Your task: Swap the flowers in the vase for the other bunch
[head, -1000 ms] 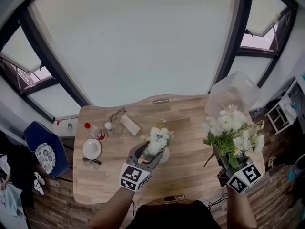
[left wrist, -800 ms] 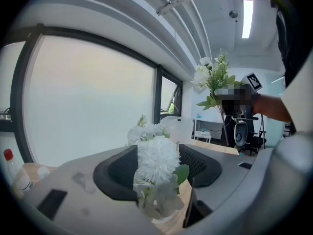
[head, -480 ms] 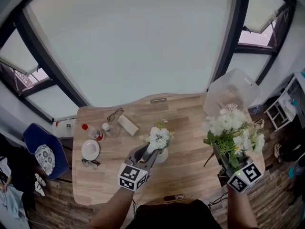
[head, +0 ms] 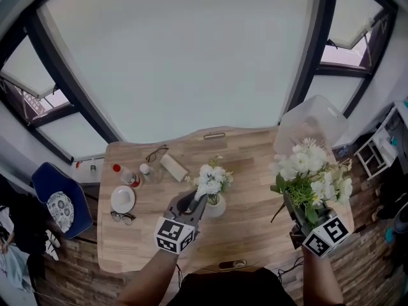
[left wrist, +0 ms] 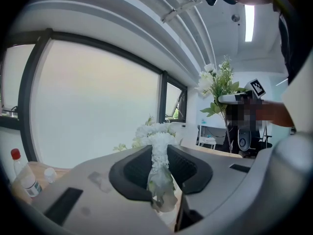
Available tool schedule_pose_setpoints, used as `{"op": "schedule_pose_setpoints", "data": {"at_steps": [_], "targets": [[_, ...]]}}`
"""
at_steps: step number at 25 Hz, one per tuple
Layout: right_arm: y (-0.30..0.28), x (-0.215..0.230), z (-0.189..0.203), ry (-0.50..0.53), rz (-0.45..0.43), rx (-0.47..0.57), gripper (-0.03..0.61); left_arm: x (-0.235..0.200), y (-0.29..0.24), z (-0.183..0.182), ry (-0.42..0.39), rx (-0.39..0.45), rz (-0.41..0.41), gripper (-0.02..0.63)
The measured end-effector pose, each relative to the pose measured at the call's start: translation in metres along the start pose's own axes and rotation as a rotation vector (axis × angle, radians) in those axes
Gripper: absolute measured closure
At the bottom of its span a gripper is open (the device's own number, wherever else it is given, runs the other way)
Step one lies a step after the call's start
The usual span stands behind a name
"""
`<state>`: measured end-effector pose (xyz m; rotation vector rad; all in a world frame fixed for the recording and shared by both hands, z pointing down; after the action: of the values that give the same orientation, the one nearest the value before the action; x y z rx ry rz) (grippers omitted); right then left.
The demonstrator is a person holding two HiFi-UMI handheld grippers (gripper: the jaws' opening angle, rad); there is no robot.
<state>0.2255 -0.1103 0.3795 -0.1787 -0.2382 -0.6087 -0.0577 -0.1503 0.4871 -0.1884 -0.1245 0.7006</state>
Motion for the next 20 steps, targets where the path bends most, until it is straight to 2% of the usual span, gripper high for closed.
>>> {"op": "schedule_pose_setpoints", "data": {"at_steps": [20], "targets": [[0.003,-0.016,-0.017,0.030,-0.038,0.026,0.469,-0.003,0.022,-0.053,-0.106,0.081,-0.029,0.525]]}}
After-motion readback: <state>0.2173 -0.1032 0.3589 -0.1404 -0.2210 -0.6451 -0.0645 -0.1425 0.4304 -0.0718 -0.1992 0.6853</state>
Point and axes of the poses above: the fingertips, and each gripper's own axes: y backward along the fingers, x to its right, z out of its underside, the point moved 5 cm from there along y, backward along the fingers, and after that the axes turned 7 degrees about -y, right-handed, at the moved point
